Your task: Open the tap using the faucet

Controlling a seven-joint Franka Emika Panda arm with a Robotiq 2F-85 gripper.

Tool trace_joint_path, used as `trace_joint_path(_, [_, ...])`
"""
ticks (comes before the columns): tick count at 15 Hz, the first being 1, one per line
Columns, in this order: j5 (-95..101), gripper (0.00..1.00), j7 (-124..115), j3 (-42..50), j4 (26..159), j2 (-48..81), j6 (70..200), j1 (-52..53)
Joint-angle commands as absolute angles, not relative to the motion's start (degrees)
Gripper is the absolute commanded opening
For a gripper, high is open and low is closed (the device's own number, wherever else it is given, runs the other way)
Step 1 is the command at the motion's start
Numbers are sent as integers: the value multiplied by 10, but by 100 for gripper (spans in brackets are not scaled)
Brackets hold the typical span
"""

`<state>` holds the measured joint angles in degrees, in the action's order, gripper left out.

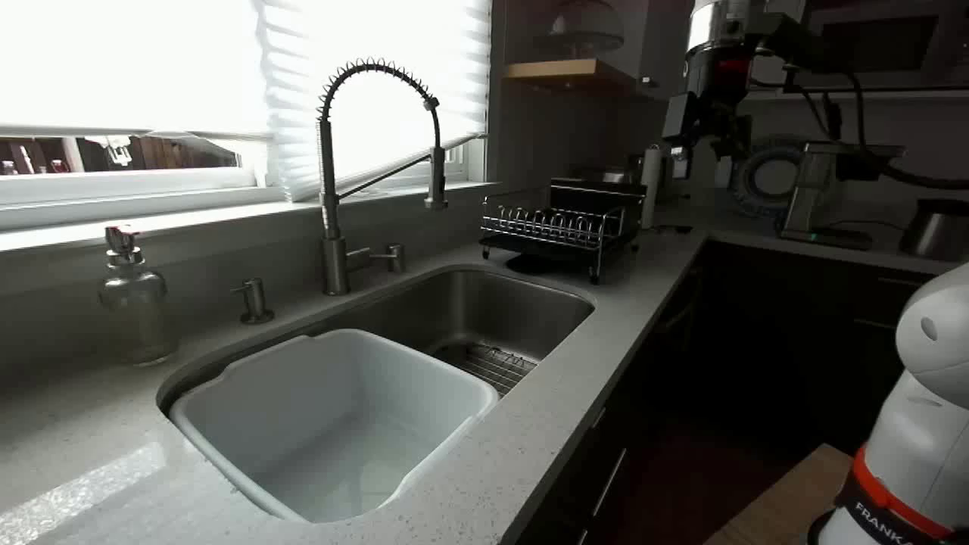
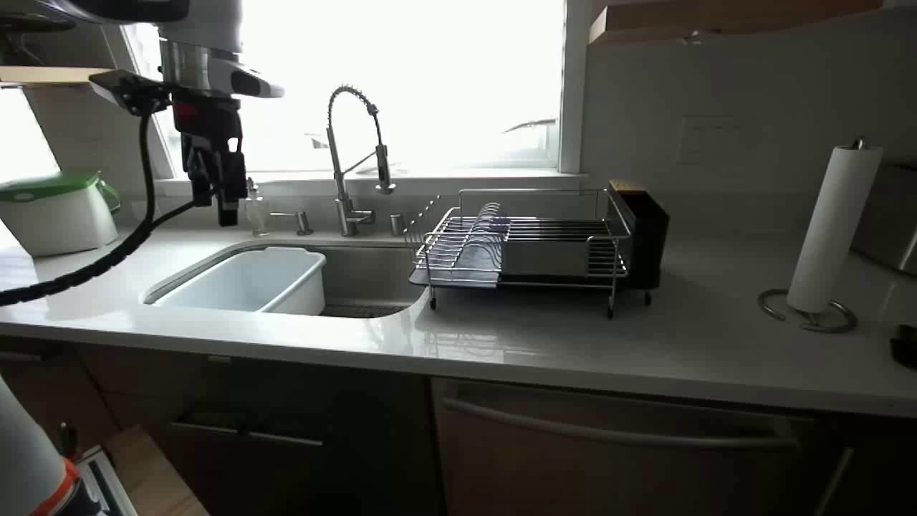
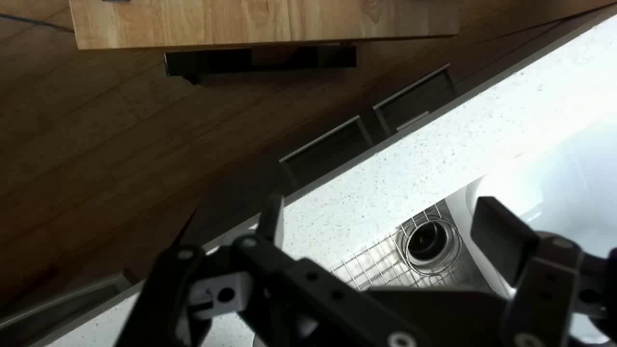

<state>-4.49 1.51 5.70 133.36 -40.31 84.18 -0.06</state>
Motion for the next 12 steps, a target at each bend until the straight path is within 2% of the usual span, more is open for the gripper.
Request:
trace_joint_path(1, [-49, 100, 20, 50, 1332, -402, 840, -11])
trace_joint_path(7, [-49, 100, 20, 50, 1332, -402, 840, -11])
trace_joint_path(12, [-79, 100, 1, -25, 1293, -380, 823, 34])
